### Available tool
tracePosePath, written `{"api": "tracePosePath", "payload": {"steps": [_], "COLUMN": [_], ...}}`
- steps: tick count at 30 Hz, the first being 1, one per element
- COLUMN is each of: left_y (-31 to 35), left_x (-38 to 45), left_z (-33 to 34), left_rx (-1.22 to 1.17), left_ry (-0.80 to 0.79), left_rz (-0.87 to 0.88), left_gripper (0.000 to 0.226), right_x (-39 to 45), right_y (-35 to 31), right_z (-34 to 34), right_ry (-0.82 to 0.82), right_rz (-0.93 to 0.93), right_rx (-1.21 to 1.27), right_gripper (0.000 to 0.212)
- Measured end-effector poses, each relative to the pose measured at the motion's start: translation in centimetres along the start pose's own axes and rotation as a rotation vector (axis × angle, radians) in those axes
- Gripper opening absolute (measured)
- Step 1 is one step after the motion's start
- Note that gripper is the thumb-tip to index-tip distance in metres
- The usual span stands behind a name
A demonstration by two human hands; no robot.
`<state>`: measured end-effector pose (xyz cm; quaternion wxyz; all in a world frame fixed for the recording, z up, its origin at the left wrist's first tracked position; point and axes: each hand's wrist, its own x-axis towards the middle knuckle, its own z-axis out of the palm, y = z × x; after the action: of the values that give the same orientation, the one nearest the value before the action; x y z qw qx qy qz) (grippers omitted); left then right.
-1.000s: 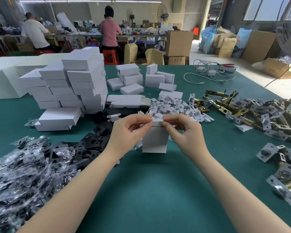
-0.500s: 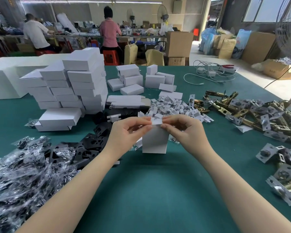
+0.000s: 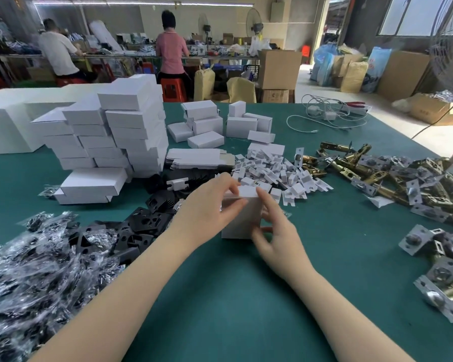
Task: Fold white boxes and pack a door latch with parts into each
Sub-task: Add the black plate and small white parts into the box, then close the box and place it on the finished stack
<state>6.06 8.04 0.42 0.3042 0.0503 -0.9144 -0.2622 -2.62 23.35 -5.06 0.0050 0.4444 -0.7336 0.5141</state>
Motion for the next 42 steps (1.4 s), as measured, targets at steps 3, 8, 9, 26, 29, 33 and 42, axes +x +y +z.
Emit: {"api": "tracePosePath", "payload": {"steps": [3,8,9,26,29,33,42], "left_y": [1.2,1.2,0.5,-17.9,-18.5,-18.1,-9.1], "left_x": [1.4,2.7,2.8,-1.8,-1.7,-1.5,2.9], "left_z": [-0.4,-1.9,-2.7,-17.2,-16.5,-15.7,-7.9], "left_rx": [0.307,0.267,0.127,-0.629,-0.558,-0.333,0.302], "left_ry": [-0.235,-0.238,-0.157,0.811,0.74,0.695,0.782], "left_rz": [-0.028,-0.199,-0.262,-1.144,-1.13,-1.18,-0.199], "left_gripper": [0.045,0.033,0.035,0.039,0.06,0.075,0.046], "right_x": [-0.5,-0.4,-0.4,0.0,0.0,-0.1,0.3], "right_y": [0.6,0.8,1.0,1.9,1.9,1.8,1.5], "right_z": [0.4,0.2,0.2,0.5,0.4,0.4,0.6], "right_ry": [-0.099,-0.03,-0.016,-0.068,-0.065,-0.077,-0.164], "right_rz": [0.086,0.098,0.116,0.221,0.228,0.23,0.128], "right_rx": [-0.149,-0.121,-0.115,-0.17,-0.172,-0.195,-0.409], "right_gripper": [0.108,0.106,0.103,0.076,0.075,0.065,0.037]}}
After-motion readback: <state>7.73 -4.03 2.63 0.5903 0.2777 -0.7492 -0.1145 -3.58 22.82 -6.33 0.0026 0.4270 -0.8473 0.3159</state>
